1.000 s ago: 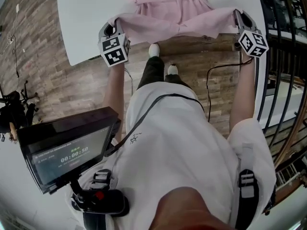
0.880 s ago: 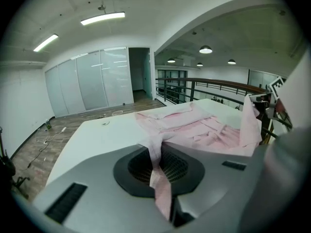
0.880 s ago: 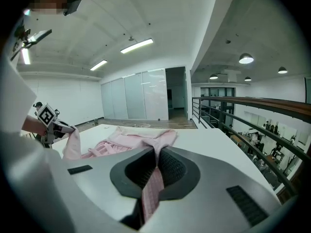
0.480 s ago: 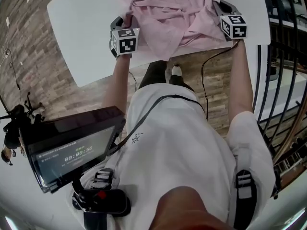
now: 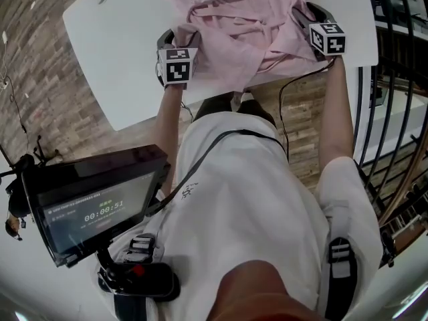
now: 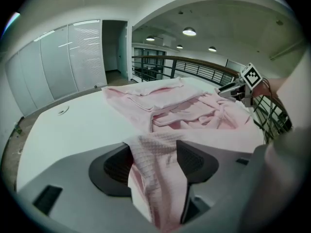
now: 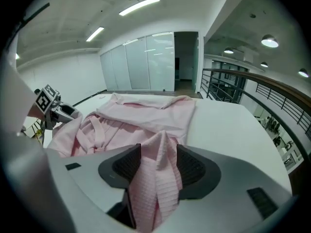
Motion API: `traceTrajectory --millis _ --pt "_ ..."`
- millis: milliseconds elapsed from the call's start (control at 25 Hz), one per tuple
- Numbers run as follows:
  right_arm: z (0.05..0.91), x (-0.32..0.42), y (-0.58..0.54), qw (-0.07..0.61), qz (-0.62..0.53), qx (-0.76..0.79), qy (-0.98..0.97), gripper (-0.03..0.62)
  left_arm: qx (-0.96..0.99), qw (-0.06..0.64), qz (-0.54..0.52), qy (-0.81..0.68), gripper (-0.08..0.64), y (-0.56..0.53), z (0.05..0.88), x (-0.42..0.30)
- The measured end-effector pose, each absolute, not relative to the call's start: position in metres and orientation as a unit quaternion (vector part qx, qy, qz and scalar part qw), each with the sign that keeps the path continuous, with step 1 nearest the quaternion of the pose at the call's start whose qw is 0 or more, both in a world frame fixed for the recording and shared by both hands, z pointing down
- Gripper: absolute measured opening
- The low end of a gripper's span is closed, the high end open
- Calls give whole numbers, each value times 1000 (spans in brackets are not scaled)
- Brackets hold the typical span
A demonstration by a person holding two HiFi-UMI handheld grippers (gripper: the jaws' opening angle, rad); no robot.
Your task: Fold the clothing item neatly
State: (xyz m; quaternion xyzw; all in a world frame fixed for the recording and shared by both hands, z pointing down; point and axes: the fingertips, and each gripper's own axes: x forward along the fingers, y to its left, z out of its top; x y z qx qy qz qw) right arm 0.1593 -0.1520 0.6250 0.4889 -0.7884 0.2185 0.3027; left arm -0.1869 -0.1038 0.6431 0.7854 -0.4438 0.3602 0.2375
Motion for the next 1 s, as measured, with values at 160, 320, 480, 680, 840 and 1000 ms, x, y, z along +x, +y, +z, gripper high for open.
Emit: traceTrajectory --millis 160,320,480,680,840,1000 --pt "586 169 -139 275 212 505 -790 213 802 235 359 -415 326 -97 627 -186" --pt "557 176 -118 245 206 529 -786 213 814 224 355 -403 352 -87 610 -186" --pt "528 178 -78 199 199 553 -784 213 824 195 336 -412 351 -72 576 -192" --pt "536 185 -28 177 223 570 -770 213 817 192 334 -429 351 -65 572 -211" --pt "546 182 -12 170 240 569 -768 213 819 190 332 -428 337 -69 568 -212" --pt "543 172 1 135 253 569 -771 151 843 171 315 -400 128 -66 561 -189"
